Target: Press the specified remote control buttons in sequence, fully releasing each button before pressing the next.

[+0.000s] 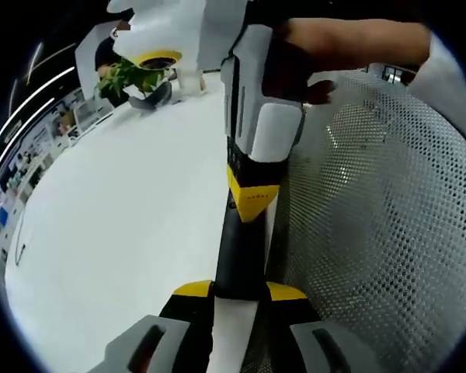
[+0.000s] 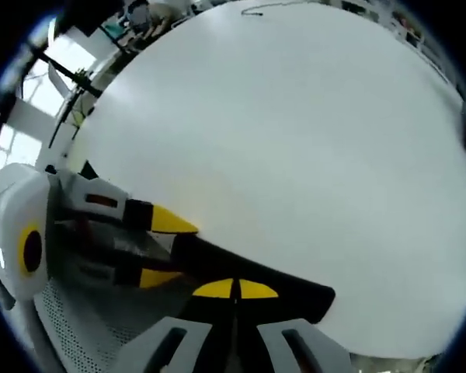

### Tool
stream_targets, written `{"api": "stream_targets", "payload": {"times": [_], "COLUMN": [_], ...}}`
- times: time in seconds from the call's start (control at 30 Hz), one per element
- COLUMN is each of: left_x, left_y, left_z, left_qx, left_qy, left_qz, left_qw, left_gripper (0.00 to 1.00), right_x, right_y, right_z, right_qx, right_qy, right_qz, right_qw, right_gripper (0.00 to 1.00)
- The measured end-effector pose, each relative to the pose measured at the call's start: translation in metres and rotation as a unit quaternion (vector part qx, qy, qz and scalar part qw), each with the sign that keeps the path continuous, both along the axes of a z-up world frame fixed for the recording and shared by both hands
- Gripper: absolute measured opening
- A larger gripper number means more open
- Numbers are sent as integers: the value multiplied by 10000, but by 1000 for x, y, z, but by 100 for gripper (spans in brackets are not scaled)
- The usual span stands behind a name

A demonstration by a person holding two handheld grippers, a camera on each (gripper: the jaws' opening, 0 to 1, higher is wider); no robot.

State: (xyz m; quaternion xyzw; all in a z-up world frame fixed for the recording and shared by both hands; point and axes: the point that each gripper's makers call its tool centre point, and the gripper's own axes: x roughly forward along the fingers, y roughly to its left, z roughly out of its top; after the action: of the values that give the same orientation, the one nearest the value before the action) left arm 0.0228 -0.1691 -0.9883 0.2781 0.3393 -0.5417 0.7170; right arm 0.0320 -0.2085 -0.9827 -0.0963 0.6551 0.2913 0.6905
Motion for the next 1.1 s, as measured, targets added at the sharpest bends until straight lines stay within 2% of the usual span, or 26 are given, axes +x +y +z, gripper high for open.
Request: {"api": "stream_targets", "payload": {"times": [0.1,0.17,0.43,0.6,0.63,0.7,0.8,1.0,1.1], "left_x": [0,0,-1,-2,-1,-1,-2,2,3], "left_y": [0,0,0,-3,-3,-6,-7,-6,-6], "left_z": [0,0,1,1,1,1,1,2,2], "left_qx": [-1,-23,-35,-100,-132,-232,-105,-110,-73], "left_qy": [14,27,28,-15,-10,-23,-204,-142,-117], "left_qz": [-8,6,-5,-11,11,10,-124,-53,20], "left_qw": [10000,10000,10000,9999,9999,9997,9997,9998,9999], "left_gripper": [24,24,25,25,25,26,26,26,26], "right_x": [1,0,1,2,2,2,2,4,5], "right_y": [1,0,-2,-4,-4,-4,-6,-2,-2], "right_z": [-1,-1,-1,0,0,1,2,3,4], "right_qx": [-185,-243,-256,196,259,447,590,668,1013], "right_qy": [6,1,-6,170,184,252,268,307,570], "right_qz": [151,99,4,-384,-359,-613,-655,-590,-779], "right_qw": [9997,9997,9997,9989,9988,9968,9957,9955,9902], "right_gripper": [0,0,0,0,0,0,0,0,0]}}
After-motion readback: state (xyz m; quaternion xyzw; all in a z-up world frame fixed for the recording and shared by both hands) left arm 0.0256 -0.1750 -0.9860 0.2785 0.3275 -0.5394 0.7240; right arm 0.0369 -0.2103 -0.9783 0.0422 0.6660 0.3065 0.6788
